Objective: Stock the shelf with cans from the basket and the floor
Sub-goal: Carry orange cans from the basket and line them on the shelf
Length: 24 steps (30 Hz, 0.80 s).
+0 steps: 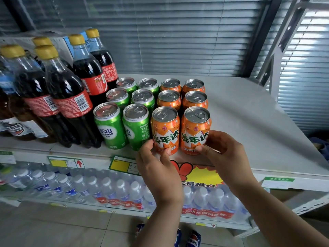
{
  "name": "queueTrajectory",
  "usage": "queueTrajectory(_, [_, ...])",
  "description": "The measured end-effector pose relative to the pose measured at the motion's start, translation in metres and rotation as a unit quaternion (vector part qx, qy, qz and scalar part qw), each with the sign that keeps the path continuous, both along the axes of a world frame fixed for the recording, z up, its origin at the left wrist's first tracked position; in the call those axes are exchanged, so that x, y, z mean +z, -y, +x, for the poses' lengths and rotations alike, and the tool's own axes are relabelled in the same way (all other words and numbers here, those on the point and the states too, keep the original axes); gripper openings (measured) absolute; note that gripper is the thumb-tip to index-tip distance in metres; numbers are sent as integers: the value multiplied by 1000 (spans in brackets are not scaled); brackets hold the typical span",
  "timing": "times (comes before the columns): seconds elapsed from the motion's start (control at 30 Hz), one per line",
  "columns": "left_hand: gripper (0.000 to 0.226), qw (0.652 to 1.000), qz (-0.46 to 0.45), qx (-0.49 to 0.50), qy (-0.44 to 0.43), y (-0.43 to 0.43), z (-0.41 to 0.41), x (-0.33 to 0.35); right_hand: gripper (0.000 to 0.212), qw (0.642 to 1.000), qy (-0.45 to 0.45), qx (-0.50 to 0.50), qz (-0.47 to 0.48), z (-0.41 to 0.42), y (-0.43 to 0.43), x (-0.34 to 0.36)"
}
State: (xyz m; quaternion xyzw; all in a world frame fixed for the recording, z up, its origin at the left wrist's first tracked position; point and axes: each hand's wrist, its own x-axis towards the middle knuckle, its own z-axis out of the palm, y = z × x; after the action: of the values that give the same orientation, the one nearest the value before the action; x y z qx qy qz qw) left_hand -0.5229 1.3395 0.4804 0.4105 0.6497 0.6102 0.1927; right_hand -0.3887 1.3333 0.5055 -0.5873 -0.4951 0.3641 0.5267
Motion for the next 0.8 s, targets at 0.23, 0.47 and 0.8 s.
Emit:
queueTrajectory(0.23, [36,1000,-2,-1,-30,-4,-2,0,33,1000,-3,-20,8,-4,-2,-7])
queueTrajectory(0.47, [33,999,-6,6,-51,-3,0,3,32,999,-9,-28,13,-3,0,-8])
queueTrajectory(0.8, [32,999,-15,11,-46,-3,0,5,29,1000,-5,-24,8,0,1,-9])
